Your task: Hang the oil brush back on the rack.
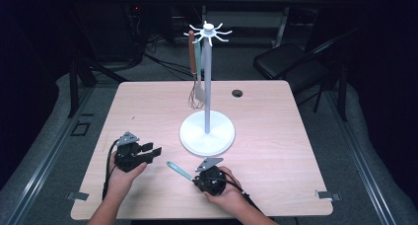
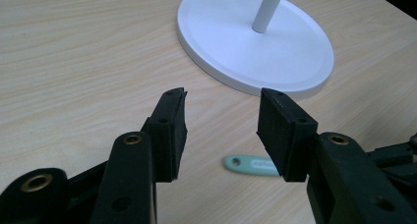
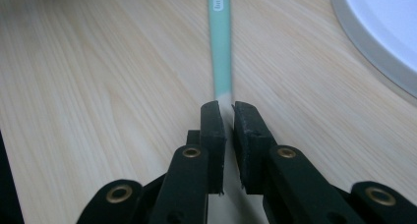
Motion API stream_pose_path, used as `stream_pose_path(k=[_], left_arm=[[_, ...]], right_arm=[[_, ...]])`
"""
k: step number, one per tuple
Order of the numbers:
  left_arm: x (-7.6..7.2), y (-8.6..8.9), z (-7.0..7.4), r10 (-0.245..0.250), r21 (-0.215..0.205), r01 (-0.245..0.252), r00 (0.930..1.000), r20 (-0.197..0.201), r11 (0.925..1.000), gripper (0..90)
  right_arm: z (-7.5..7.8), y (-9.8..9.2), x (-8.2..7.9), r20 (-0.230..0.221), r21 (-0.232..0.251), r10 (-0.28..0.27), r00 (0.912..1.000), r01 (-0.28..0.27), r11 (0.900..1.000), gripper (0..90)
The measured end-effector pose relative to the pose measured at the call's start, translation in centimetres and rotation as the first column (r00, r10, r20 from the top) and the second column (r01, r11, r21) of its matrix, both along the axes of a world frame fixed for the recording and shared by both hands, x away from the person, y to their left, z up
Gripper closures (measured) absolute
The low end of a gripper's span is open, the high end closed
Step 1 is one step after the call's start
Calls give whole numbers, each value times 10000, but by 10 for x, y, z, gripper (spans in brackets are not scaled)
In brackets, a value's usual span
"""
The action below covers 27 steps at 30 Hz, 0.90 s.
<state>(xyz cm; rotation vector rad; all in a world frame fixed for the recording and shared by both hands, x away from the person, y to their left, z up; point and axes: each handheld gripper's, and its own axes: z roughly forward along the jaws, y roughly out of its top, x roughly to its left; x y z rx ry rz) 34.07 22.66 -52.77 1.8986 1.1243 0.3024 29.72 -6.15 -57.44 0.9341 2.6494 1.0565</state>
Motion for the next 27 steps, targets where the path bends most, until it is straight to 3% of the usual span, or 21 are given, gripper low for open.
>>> stream_pose_path(k=[7, 10, 15, 20, 25, 27], left_arm=[[0, -1, -1, 27, 33, -27, 10000, -17, 10000, 535], [0, -2, 0, -33, 19, 33, 10000, -41, 10000, 535], [-1, -3, 0, -41, 25, 41, 10000, -16, 10000, 535], [-1, -3, 0, -57, -6, 57, 10000, -27, 10000, 535], [-1, -5, -1, -74, -23, 74, 9999, -84, 10000, 535], [-1, -5, -1, -104, -4, 104, 9999, -104, 9999, 535]], right_arm=[[0, -47, -6, 49, 21, 39, 10000, -39, 10000, 831], [2, -63, -6, 17, -161, 24, 10000, -24, 9999, 831], [1, -85, -12, -101, -20, -54, 9999, 54, 10000, 830], [2, -87, -14, -179, -69, -191, 9997, 189, 9998, 823], [3, -77, -9, 26, 123, -238, 9997, 238, 9996, 786], [3, -71, -5, 116, -9, -193, 9997, 193, 9998, 785]])
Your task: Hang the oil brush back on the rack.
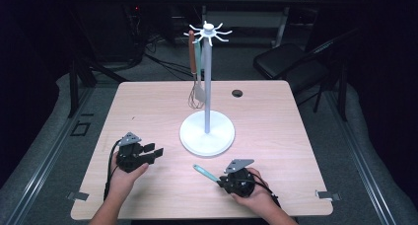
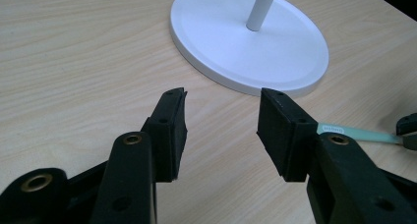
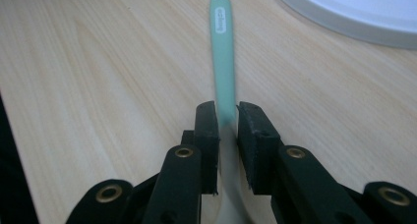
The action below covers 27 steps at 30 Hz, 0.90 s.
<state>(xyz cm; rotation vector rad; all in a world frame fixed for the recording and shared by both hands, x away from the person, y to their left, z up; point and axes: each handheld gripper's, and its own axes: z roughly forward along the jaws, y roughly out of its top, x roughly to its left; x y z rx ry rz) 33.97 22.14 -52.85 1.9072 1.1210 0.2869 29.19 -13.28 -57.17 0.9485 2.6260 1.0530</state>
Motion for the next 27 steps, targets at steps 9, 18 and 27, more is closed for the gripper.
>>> stream_pose_path(k=[9, 18, 27], left_arm=[[1, -1, -1, -51, 48, 52, 10000, -70, 10000, 535], [0, -4, -3, -165, -90, 164, 9998, -100, 9998, 534], [-1, -13, -6, -408, -37, 407, 9990, -209, 9992, 533]], right_arm=[[-3, 18, 13, -15, 102, -126, 9999, 126, 9999, 791], [-5, 27, 17, 81, 121, -145, 9999, 144, 9998, 796], [-6, 27, 15, 330, 114, -151, 9993, 147, 9998, 802]])
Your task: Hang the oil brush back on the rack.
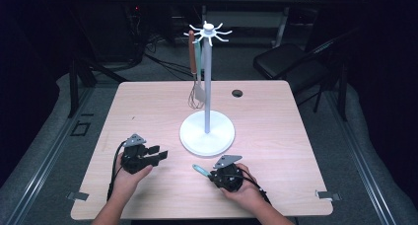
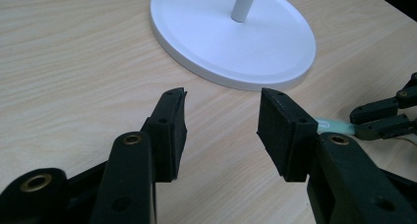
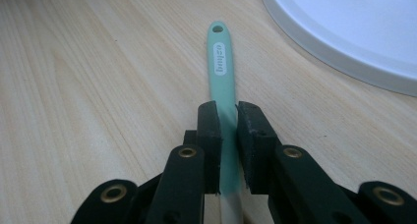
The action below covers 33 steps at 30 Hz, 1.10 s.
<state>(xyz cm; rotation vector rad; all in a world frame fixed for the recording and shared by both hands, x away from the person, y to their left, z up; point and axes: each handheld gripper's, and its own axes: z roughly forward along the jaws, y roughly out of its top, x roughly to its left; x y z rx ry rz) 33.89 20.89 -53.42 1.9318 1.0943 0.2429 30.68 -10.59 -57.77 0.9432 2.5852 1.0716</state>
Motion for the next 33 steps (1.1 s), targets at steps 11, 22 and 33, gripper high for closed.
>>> stream_pose_path(k=[11, 22, 33], left_arm=[[-3, -23, -10, -677, 16, 677, 9976, -143, 9977, 519], [-7, -49, -22, -1849, -640, 1819, 9818, -441, 9812, 479], [-10, -64, -29, -2351, -1035, 2264, 9686, -811, 9685, 477]], right_arm=[[4, -6, -3, 145, 611, -56, 9999, 47, 9981, 804], [11, -3, -7, 615, 1081, 51, 9981, -118, 9941, 803], [15, 0, -7, 681, 1379, 219, 9974, -312, 9900, 803]])
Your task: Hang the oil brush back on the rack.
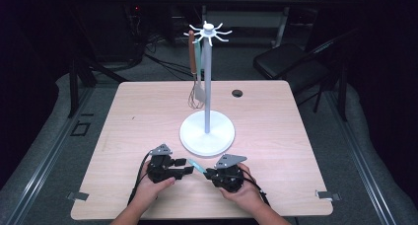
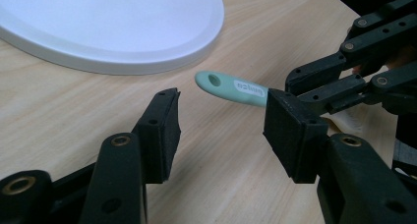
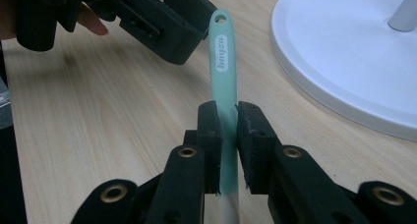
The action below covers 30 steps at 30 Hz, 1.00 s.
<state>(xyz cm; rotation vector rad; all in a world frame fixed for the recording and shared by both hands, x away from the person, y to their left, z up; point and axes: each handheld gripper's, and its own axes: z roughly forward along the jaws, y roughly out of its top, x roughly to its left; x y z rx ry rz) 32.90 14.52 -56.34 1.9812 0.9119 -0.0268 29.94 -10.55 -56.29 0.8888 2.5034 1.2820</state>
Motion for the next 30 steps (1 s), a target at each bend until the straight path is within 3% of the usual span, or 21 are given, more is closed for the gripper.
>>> stream_pose_path(k=[12, 30], left_arm=[[-3, -13, -3, -543, -281, 540, 9985, -92, 9981, 470], [0, -16, -6, -680, -745, 657, 9973, -287, 9951, 420]], right_arm=[[1, 1, -1, 20, 209, 120, 9999, -120, 9997, 802], [1, 0, -1, 26, 345, 406, 9992, -407, 9986, 801]])
